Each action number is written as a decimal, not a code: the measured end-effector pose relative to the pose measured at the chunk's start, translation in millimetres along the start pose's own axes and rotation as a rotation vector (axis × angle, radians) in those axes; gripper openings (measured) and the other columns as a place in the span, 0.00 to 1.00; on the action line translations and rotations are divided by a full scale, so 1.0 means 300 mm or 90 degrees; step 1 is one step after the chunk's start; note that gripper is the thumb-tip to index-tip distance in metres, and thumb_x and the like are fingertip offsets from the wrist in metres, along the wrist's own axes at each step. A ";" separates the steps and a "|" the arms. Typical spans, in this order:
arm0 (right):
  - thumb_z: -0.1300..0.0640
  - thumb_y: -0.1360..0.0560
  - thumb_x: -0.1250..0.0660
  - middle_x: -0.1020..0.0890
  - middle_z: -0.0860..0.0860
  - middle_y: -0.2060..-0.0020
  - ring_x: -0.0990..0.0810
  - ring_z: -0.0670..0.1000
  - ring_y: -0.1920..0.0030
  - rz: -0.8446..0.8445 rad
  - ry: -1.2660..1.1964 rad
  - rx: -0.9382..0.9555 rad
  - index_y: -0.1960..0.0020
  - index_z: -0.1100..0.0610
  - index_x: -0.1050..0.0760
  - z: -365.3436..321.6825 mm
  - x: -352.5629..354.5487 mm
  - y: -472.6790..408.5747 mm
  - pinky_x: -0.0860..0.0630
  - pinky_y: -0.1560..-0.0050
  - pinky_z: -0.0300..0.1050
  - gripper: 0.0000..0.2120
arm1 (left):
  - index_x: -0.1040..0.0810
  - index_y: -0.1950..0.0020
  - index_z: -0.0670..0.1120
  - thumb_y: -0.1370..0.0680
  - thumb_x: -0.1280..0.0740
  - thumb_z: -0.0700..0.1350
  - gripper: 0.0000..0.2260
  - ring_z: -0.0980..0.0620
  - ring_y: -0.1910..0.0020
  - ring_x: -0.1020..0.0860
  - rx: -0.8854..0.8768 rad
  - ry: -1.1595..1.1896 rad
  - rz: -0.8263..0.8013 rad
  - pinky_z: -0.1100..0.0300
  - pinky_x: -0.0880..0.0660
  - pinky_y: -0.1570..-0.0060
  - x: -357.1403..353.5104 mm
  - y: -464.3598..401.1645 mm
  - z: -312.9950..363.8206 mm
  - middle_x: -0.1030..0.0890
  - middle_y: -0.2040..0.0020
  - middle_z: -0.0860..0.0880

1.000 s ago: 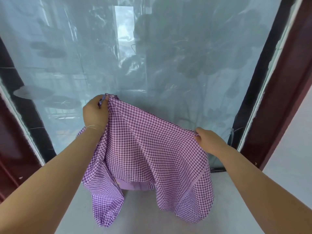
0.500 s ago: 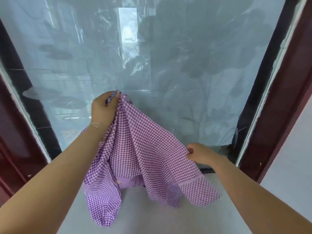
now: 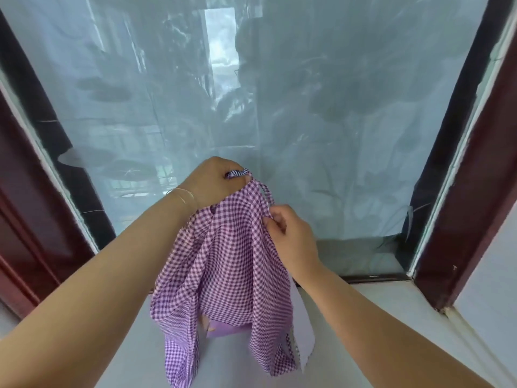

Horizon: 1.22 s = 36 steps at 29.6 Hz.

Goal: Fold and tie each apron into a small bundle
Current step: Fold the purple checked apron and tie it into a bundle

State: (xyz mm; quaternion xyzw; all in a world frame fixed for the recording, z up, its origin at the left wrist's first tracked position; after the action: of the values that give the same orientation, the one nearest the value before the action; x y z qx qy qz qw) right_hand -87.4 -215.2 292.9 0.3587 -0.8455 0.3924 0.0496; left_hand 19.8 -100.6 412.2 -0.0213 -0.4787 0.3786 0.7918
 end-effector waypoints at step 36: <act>0.49 0.21 0.37 0.19 0.53 0.60 0.20 0.54 0.58 -0.210 0.207 -0.316 0.53 0.61 0.20 0.457 0.281 0.013 0.29 0.58 0.42 0.15 | 0.18 0.54 0.43 0.21 0.36 0.48 0.11 0.45 0.57 0.22 0.237 0.098 0.335 0.53 0.25 0.51 0.140 0.015 -0.307 0.18 0.55 0.41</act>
State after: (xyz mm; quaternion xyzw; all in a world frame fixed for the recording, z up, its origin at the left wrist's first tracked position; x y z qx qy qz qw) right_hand -125.1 -357.2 227.1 0.4003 -0.8267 0.2136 0.3328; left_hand 99.1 -41.2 391.9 -0.0278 -0.3186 0.6482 0.6911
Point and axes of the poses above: each hand's wrist, its own y-axis away from the middle knuckle, its own x-axis out of the back of the hand, z = x × y, the point moved 6 cm from there along -y, towards the middle knuckle
